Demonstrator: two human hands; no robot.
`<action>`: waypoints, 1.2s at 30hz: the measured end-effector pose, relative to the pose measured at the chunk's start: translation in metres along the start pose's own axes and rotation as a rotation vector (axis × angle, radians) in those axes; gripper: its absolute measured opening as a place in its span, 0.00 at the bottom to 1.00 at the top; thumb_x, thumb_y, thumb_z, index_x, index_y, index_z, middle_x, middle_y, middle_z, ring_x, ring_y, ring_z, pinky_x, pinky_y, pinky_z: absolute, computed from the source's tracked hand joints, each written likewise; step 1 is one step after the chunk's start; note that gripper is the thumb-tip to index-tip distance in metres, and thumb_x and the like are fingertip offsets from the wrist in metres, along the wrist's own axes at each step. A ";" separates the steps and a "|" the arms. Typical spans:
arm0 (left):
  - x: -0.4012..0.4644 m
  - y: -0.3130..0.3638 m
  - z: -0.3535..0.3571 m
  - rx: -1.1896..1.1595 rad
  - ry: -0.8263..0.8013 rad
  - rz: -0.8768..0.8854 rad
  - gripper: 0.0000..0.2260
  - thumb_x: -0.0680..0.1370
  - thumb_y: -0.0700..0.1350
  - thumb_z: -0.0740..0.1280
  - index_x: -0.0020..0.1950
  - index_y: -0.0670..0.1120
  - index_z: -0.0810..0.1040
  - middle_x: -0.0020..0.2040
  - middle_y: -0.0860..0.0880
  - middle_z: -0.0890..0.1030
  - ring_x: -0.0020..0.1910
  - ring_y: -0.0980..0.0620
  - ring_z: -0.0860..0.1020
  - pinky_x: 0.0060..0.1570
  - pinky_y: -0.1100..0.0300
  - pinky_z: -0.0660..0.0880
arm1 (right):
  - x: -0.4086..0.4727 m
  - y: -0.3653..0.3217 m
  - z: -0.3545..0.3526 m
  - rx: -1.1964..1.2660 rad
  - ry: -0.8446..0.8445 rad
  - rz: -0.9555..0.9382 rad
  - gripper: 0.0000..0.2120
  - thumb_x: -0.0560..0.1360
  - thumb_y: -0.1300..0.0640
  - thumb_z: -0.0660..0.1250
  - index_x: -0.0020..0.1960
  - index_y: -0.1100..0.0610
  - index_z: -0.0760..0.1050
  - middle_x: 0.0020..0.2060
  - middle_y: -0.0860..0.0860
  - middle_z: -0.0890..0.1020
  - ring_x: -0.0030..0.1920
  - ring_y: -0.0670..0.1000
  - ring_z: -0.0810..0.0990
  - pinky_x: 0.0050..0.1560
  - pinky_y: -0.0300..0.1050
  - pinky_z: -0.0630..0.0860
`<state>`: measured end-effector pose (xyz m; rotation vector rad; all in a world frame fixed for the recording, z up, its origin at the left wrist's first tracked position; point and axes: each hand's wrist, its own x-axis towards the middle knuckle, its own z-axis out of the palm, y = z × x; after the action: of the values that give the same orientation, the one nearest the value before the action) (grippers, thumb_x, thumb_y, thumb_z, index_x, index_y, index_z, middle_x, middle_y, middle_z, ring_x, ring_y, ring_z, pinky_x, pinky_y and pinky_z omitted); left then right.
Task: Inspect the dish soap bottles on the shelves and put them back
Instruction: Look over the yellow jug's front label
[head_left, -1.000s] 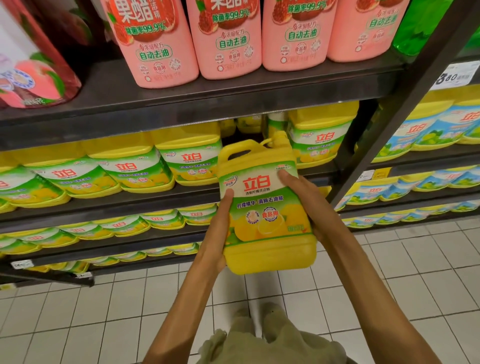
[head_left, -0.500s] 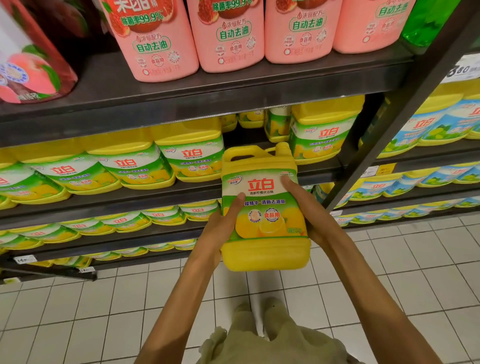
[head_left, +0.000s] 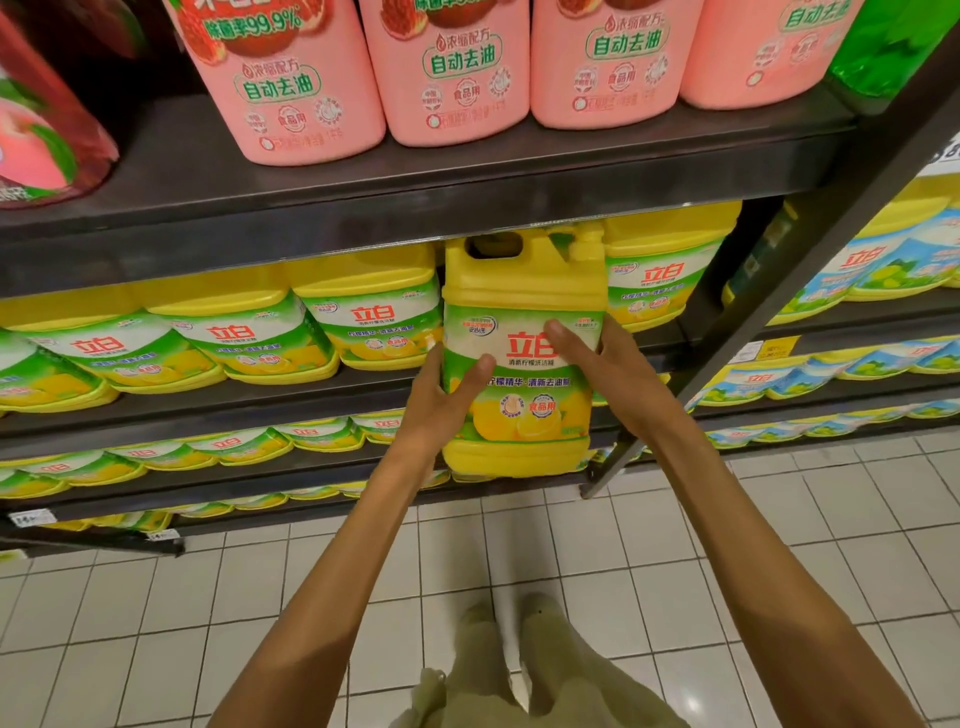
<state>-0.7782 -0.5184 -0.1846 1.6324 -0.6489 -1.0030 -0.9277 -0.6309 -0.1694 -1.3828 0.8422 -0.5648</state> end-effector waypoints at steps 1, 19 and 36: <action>0.005 0.001 -0.002 0.011 -0.010 0.022 0.19 0.77 0.50 0.67 0.67 0.52 0.70 0.56 0.57 0.79 0.55 0.61 0.78 0.48 0.70 0.75 | 0.005 -0.002 -0.001 -0.012 -0.005 -0.013 0.17 0.79 0.56 0.65 0.67 0.55 0.70 0.57 0.49 0.82 0.54 0.44 0.83 0.51 0.40 0.81; 0.064 -0.001 -0.002 0.101 0.050 0.172 0.26 0.72 0.35 0.72 0.69 0.38 0.69 0.64 0.41 0.77 0.64 0.47 0.75 0.64 0.49 0.73 | 0.057 0.009 -0.009 -0.126 0.188 -0.175 0.23 0.71 0.65 0.73 0.64 0.63 0.73 0.54 0.52 0.81 0.51 0.39 0.81 0.50 0.35 0.79; 0.072 -0.016 0.015 0.382 0.322 0.272 0.18 0.73 0.46 0.73 0.60 0.40 0.79 0.56 0.45 0.83 0.54 0.51 0.81 0.54 0.59 0.78 | 0.060 0.025 0.006 -0.208 0.327 -0.257 0.33 0.71 0.59 0.75 0.72 0.62 0.66 0.64 0.55 0.75 0.65 0.55 0.74 0.62 0.58 0.75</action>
<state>-0.7562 -0.5797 -0.2221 1.9198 -0.8484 -0.4206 -0.8900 -0.6711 -0.2051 -1.6277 1.0130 -0.9414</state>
